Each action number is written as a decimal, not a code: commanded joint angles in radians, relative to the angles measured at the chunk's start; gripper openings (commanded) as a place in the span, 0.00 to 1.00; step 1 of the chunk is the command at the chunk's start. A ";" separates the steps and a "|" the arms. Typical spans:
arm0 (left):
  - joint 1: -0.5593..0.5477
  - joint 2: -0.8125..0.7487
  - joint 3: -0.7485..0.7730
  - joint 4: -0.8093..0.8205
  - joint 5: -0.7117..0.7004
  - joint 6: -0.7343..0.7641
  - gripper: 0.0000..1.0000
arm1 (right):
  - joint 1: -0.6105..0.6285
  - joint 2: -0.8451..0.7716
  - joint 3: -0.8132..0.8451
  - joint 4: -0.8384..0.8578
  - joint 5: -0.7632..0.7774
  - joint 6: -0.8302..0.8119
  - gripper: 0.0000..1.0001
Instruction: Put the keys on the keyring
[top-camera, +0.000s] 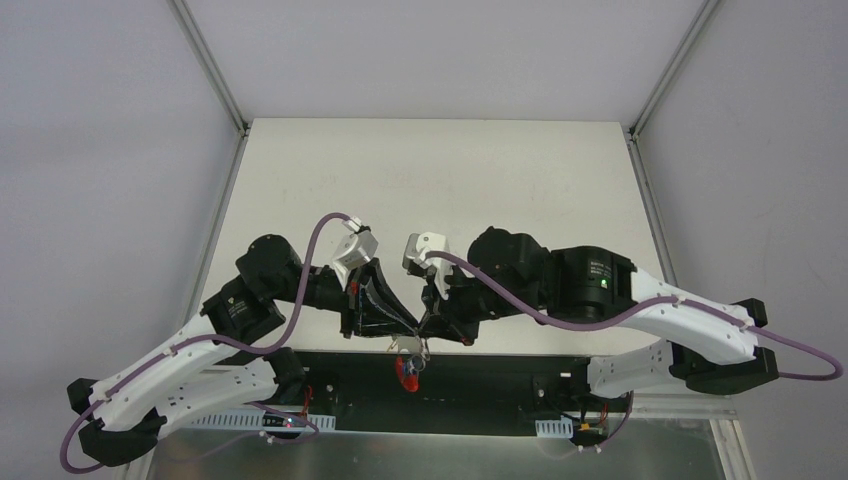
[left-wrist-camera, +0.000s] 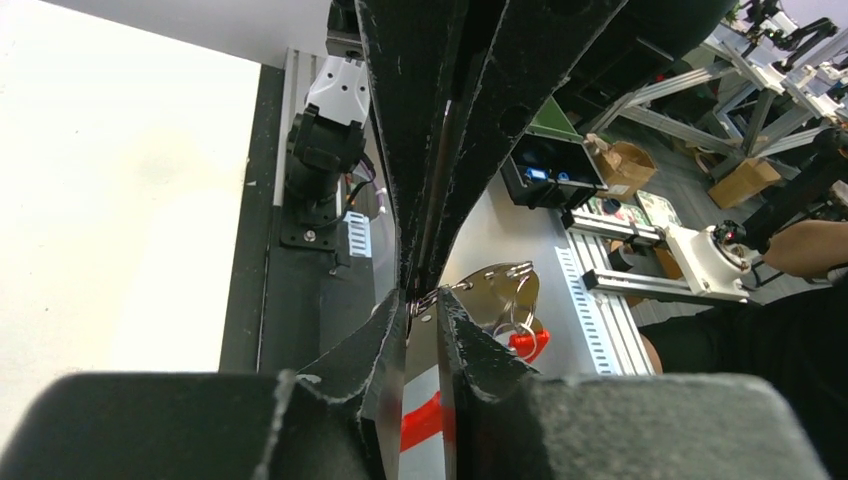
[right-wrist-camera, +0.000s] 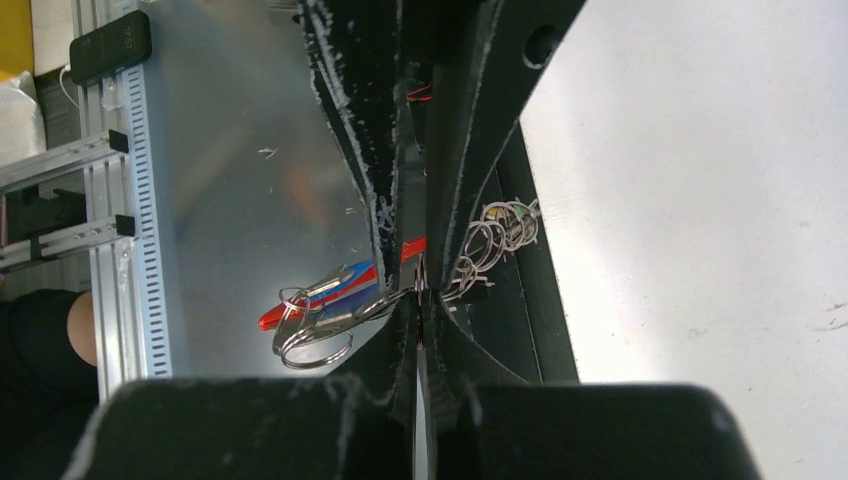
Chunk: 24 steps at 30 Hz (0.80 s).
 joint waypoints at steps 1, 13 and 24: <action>-0.011 0.017 0.047 -0.006 0.009 0.022 0.11 | -0.031 0.037 0.068 0.034 0.028 0.059 0.00; -0.010 0.035 0.038 -0.040 0.025 0.029 0.11 | -0.069 0.042 0.063 0.041 -0.028 0.098 0.00; -0.010 0.032 0.024 -0.041 0.042 0.032 0.11 | -0.085 0.022 0.045 0.063 -0.049 0.120 0.00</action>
